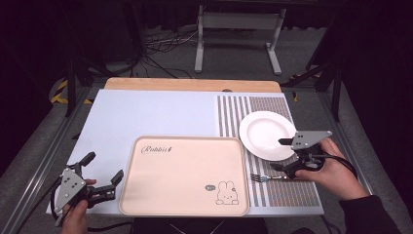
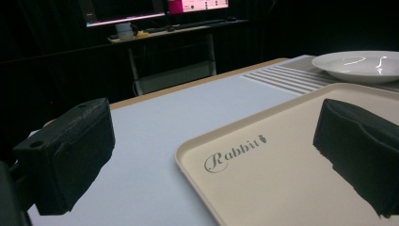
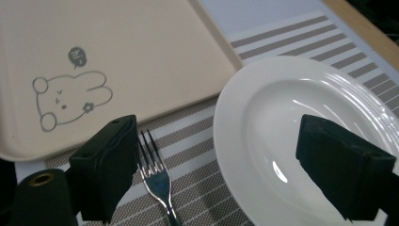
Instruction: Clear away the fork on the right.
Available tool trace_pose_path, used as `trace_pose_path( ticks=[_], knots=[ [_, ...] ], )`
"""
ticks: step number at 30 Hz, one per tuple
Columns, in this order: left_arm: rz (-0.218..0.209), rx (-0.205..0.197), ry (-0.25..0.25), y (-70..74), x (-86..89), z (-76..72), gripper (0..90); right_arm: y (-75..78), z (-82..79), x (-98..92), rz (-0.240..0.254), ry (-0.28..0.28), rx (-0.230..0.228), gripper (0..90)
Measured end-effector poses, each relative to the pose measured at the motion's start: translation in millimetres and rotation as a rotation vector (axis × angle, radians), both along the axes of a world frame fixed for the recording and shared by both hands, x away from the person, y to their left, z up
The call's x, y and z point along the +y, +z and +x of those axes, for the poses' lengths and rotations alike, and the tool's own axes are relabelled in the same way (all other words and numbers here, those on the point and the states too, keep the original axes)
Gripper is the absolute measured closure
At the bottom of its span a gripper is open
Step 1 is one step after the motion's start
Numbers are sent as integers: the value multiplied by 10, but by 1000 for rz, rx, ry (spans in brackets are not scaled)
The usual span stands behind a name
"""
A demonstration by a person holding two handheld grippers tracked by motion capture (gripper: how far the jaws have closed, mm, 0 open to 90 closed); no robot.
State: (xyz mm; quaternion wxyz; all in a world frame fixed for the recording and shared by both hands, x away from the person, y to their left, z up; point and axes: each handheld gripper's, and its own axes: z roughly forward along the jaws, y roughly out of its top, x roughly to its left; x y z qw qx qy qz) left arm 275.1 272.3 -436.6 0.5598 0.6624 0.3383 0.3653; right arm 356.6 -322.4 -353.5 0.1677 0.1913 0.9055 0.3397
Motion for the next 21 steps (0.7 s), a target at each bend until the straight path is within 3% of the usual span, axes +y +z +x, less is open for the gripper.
trace_pose_path(
  ticks=[4,12,21],
  knots=[
    [-1,0,0,0,-2,0,0,10,14,43,-70,24,22,149],
    [0,1,2,0,0,1,0,29,67,56,-160,44,88,153],
    [0,1,0,1,1,1,0,19,113,88,-249,77,131,175]
  ],
)
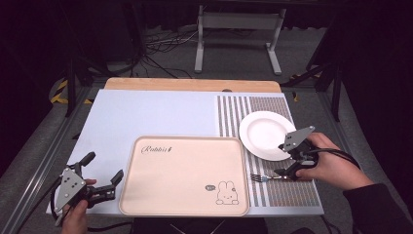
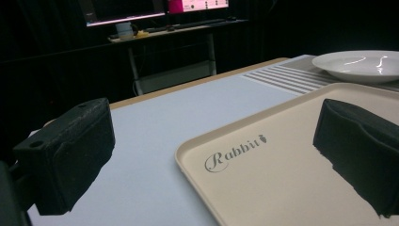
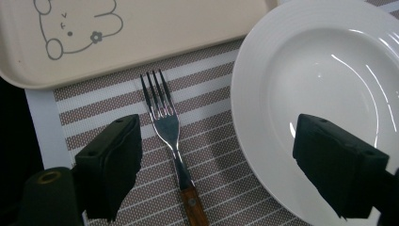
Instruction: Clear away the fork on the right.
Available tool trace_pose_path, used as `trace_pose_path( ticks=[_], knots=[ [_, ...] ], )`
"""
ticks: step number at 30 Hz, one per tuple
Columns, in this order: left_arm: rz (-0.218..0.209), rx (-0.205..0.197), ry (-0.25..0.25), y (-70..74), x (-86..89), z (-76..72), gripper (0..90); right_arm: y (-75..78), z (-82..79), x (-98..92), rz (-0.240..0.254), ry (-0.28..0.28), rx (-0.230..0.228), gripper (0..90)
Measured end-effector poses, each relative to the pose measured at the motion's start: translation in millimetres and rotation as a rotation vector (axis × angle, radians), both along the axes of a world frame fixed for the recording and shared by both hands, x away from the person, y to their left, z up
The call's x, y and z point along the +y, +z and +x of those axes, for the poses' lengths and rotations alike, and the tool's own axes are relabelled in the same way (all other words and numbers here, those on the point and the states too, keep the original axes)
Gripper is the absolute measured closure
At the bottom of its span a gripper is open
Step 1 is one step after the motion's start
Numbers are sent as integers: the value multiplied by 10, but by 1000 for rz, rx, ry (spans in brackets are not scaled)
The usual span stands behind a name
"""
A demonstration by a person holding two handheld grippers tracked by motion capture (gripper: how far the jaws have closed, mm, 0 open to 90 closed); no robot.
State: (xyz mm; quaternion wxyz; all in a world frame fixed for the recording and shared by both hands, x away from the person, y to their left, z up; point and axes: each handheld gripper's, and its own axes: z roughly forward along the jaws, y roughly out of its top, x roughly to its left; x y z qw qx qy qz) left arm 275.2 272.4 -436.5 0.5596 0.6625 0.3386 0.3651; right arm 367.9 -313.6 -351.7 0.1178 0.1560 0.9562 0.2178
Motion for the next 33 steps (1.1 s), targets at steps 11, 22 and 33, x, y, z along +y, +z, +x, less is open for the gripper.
trace_pose_path(
  ticks=[11,22,33],
  knots=[
    [2,1,-2,-1,-1,1,0,-78,36,26,-94,64,47,195],
    [1,0,-2,-1,-1,1,0,-208,39,67,-166,101,105,209],
    [2,0,-1,0,2,0,0,-321,56,33,-192,108,129,295]
  ],
)
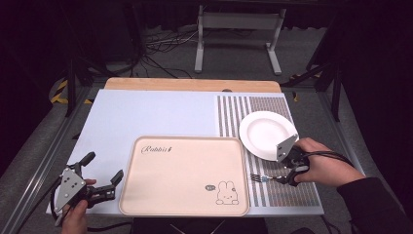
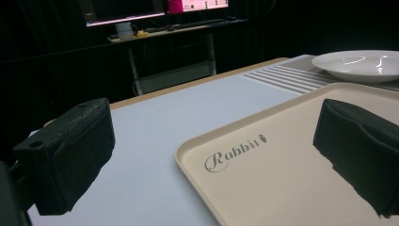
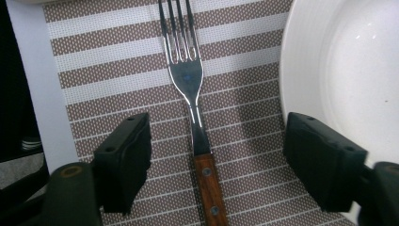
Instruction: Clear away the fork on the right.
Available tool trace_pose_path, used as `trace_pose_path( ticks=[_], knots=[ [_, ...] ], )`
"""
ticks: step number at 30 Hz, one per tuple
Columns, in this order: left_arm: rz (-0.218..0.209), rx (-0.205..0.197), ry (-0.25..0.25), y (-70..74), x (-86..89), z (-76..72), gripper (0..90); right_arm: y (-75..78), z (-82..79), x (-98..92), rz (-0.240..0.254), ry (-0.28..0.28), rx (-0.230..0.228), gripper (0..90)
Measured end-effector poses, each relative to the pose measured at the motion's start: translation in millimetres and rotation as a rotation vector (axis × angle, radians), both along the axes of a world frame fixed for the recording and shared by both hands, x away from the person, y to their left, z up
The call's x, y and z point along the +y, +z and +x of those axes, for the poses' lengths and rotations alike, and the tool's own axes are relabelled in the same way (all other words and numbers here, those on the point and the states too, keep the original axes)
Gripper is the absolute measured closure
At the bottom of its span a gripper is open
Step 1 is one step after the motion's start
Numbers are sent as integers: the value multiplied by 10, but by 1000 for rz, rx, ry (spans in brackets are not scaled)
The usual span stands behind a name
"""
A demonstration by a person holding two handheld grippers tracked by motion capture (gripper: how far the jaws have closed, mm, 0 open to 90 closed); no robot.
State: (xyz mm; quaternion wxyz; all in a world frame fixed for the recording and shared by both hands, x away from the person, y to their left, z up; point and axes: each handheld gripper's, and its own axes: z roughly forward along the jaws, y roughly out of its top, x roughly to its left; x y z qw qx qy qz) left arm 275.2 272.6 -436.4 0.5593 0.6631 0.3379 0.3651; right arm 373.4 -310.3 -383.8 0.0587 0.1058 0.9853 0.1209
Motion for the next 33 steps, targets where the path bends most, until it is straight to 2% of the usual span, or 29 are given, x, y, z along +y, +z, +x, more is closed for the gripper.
trace_pose_path(
  ticks=[4,10,13,16,21,28,33],
  knots=[
    [1,0,0,0,-2,0,0,-70,-24,-12,-43,23,45,397],
    [6,1,0,0,-3,2,0,-157,-49,-21,-69,35,63,449],
    [4,3,0,-3,-6,1,0,-212,-50,-38,-107,51,86,517],
    [3,4,1,-2,-5,2,0,-230,-43,-43,-121,55,85,549],
    [3,5,1,-3,-6,2,0,-242,-4,-39,-148,92,69,679],
    [2,5,1,-8,-10,4,0,-283,22,-25,-179,124,66,764],
    [-2,6,-1,-12,-13,7,0,-285,26,-17,-181,133,80,780]
  ],
)
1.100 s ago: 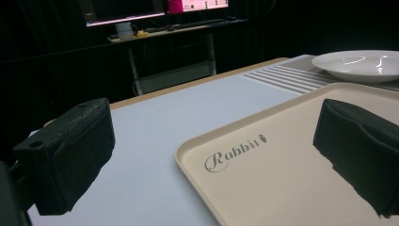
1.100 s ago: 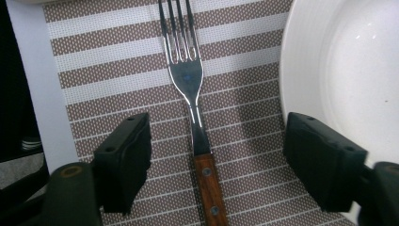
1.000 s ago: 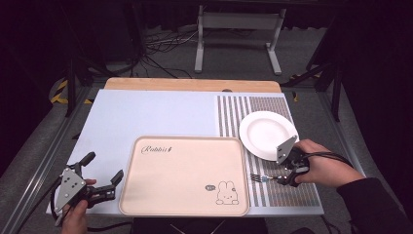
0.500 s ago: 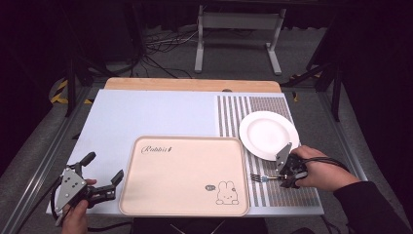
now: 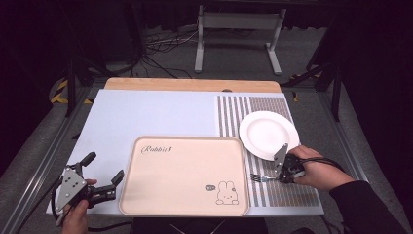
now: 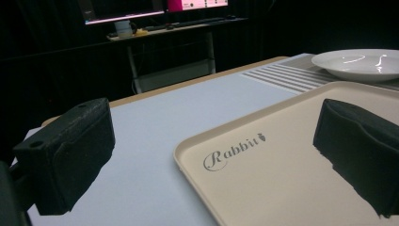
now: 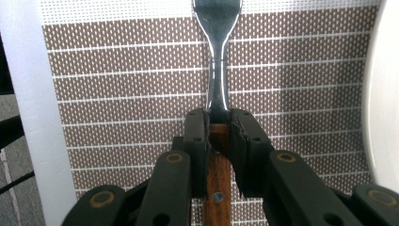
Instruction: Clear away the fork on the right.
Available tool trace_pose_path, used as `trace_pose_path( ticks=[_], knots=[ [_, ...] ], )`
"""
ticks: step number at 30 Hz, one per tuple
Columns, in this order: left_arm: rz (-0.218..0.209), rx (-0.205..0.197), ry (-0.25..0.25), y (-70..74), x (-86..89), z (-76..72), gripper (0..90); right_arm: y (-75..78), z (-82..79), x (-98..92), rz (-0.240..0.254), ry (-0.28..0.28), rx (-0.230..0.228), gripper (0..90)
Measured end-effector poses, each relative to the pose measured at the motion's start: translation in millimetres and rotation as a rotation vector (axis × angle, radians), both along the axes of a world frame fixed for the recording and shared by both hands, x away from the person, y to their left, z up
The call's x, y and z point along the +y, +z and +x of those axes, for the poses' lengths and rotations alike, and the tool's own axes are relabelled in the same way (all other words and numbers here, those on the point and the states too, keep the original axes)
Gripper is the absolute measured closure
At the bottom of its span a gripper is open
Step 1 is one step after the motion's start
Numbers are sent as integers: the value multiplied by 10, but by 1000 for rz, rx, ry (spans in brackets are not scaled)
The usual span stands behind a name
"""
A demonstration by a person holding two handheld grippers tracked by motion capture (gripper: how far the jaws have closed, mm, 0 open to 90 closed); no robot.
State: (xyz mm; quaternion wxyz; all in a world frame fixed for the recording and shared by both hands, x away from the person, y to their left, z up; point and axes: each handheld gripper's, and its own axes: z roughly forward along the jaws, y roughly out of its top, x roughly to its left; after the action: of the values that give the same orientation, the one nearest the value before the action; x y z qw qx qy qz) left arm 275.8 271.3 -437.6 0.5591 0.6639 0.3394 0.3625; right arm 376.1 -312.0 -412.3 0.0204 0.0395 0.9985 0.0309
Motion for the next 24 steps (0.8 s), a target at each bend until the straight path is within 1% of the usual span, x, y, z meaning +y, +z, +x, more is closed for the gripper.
trace_pose_path(
  ticks=[3,4,5,10,13,15,16,17,19,20,21,24],
  knots=[
    [2,2,-1,1,-3,-3,0,0,8,-13,7,10,4,782],
    [2,1,0,2,-2,-3,0,-4,4,-14,11,3,1,783],
    [1,1,0,2,-2,-3,0,-2,9,-15,11,10,9,783],
    [0,1,0,1,-1,0,0,0,12,-11,7,33,8,784],
    [5,0,-1,5,4,-1,0,0,4,-23,21,28,3,785],
    [-2,1,1,3,7,0,0,3,-1,-20,19,22,6,785],
    [-1,2,2,3,6,1,0,9,2,-12,23,35,5,785],
    [-1,2,2,2,5,0,0,18,0,-2,27,40,3,785],
    [-1,1,0,5,3,-2,0,44,-12,18,29,31,-1,785],
    [0,1,1,5,4,-3,0,61,-6,25,34,42,-6,785],
    [-1,0,2,5,5,-2,0,78,-7,32,39,40,-11,785],
    [-2,0,2,6,10,-4,0,154,-9,49,47,39,-21,785]
  ],
)
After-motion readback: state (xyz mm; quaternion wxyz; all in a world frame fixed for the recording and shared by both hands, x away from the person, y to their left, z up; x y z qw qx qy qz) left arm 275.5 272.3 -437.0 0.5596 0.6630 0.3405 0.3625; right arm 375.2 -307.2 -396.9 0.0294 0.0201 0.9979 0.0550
